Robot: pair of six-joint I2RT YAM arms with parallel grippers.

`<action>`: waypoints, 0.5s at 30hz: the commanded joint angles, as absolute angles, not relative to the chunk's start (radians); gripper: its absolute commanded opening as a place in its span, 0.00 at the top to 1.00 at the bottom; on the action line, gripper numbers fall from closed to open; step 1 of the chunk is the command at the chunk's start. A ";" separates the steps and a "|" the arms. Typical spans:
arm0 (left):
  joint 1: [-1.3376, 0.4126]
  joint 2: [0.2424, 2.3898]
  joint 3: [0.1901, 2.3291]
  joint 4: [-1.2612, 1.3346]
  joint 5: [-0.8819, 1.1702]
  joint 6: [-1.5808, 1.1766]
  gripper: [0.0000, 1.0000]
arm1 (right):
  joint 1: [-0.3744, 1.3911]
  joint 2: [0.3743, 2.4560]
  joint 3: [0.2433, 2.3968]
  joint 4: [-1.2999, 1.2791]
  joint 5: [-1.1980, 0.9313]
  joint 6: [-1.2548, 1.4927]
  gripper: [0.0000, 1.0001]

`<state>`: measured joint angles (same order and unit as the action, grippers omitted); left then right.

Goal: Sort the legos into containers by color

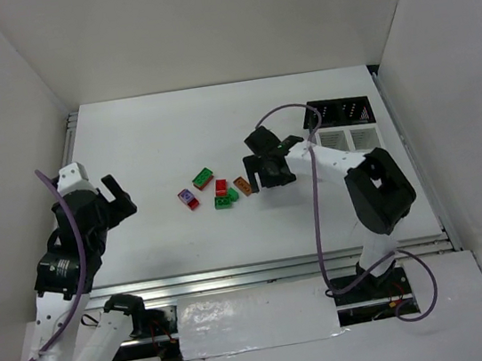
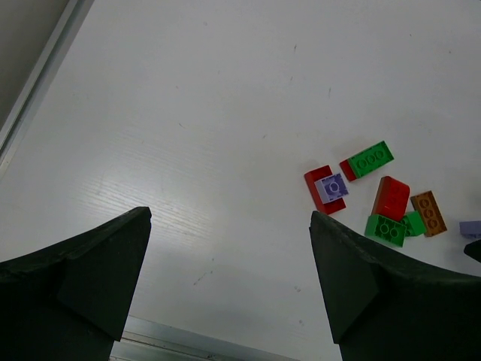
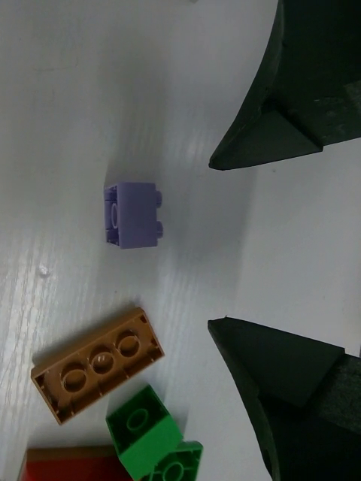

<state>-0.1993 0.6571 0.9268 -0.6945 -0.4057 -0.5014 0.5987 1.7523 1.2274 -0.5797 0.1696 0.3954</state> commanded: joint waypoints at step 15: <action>-0.204 0.669 0.922 -0.635 -0.336 -0.477 0.01 | 0.508 1.940 1.370 -0.469 0.078 0.270 0.29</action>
<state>-0.1997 0.6704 0.9264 -0.6834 -0.3527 -0.4980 0.5323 1.9148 1.3209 -0.4980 0.1131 0.2962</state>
